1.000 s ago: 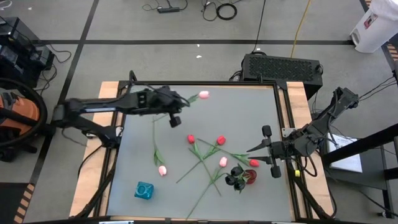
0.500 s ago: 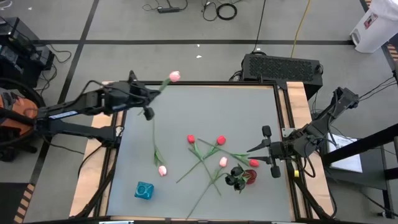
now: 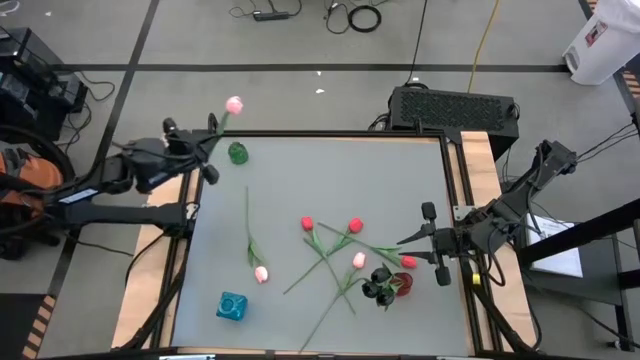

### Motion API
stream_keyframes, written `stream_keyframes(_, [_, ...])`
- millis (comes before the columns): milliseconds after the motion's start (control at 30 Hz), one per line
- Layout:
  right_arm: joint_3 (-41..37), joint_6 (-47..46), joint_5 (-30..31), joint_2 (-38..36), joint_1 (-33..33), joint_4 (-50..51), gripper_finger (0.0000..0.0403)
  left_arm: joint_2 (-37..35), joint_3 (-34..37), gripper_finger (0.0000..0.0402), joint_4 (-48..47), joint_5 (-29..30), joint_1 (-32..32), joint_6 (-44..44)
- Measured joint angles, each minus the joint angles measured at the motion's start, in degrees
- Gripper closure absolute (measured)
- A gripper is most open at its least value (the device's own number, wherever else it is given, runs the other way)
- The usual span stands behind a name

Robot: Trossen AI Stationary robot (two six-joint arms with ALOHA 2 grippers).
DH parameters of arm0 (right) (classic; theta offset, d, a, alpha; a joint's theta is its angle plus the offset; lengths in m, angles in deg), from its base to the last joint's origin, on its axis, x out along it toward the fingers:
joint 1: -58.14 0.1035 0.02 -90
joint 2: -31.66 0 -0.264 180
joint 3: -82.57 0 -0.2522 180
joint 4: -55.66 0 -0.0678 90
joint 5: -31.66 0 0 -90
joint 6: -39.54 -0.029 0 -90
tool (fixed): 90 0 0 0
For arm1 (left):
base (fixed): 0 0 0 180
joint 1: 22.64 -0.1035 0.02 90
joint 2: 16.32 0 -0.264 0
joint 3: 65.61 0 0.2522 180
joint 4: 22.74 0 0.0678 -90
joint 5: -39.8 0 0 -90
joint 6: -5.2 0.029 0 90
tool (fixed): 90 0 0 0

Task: Sort flowers into vase by color
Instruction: Put the top pink flower into the green vase

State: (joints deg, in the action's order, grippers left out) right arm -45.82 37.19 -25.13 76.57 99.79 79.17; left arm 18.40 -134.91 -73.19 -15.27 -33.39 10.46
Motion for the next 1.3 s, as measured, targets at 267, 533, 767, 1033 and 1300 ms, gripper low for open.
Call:
stream_keyframes(267, [0.0,0.15,0.0,0.0,-0.01,0.68,0.0305,-12.96,8.87,0.0391,0.82,5.21,0.0,-1.9])
stream_keyframes(533, [0.0,0.42,0.04,0.02,-1.93,2.18,0.0305,-23.05,19.69,0.0391,14.99,10.6,0.0,3.3])
stream_keyframes(767, [0.0,0.04,-0.02,0.04,-3.67,2.63,0.0305,-26.92,28.77,0.0391,29.19,12.07,-0.2,9.42])
stream_keyframes(1033, [0.0,0.02,-0.11,0.15,-4.22,2.89,0.0305,-26.94,35.82,0.0391,41.57,15.53,-1.28,12.12])
stream_keyframes(1300, [0.0,0.02,-0.15,0.2,-4.22,2.87,0.0305,-26.9,42.36,0.0391,54.67,14.62,-6.5,11.76])
